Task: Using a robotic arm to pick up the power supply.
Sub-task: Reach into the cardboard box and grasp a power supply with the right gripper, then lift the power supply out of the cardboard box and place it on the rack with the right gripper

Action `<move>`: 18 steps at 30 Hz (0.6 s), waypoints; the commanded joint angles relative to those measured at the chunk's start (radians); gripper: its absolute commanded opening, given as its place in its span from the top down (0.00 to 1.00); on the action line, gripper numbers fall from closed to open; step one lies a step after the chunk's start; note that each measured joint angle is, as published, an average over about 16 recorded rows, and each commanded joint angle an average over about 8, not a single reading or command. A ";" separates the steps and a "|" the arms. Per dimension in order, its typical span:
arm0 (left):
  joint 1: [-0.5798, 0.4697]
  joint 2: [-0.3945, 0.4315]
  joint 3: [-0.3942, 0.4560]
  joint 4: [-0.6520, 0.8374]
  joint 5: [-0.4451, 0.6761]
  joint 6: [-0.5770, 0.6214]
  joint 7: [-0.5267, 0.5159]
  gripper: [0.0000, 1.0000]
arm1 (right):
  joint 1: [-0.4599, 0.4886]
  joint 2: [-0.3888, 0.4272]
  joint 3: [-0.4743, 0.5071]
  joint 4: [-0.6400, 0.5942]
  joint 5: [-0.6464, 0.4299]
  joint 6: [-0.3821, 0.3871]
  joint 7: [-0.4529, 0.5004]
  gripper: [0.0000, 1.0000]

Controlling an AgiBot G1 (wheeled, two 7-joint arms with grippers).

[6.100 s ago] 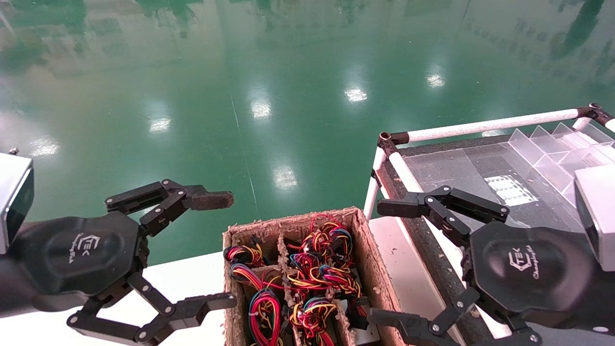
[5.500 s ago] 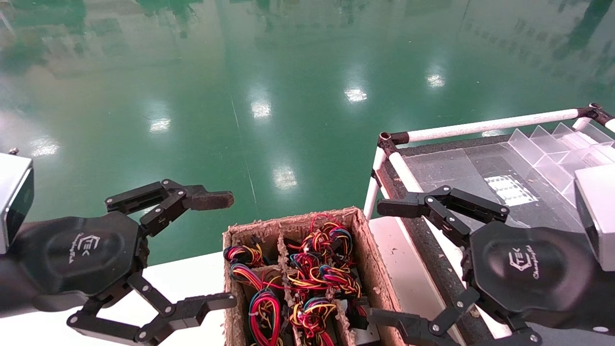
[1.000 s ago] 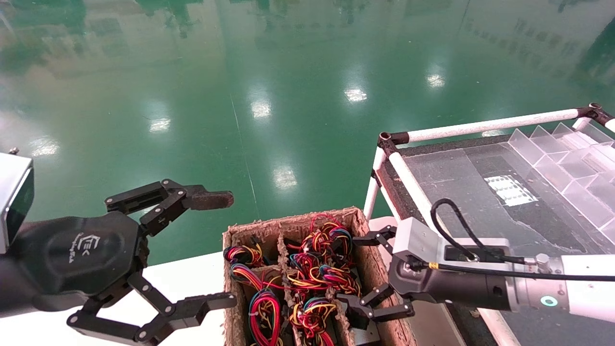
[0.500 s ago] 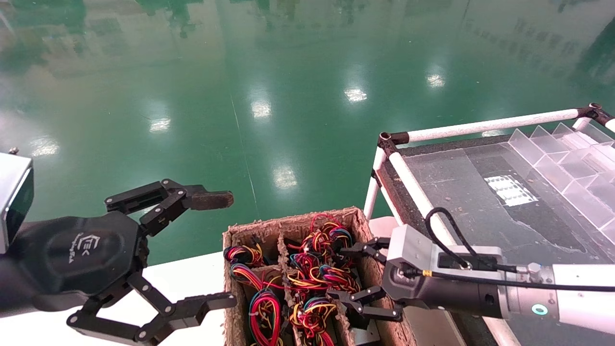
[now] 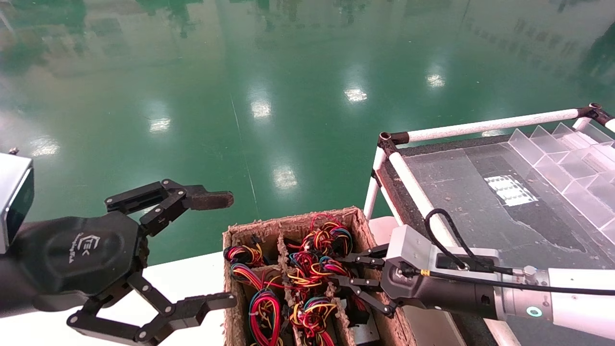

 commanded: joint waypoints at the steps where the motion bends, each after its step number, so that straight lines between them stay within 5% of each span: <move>1: 0.000 0.000 0.000 0.000 0.000 0.000 0.000 0.00 | -0.002 -0.003 0.001 -0.006 0.002 0.001 -0.004 1.00; 18: 0.000 0.000 0.000 0.000 0.000 0.000 0.000 0.00 | -0.006 0.078 0.087 0.059 0.127 -0.021 0.007 1.00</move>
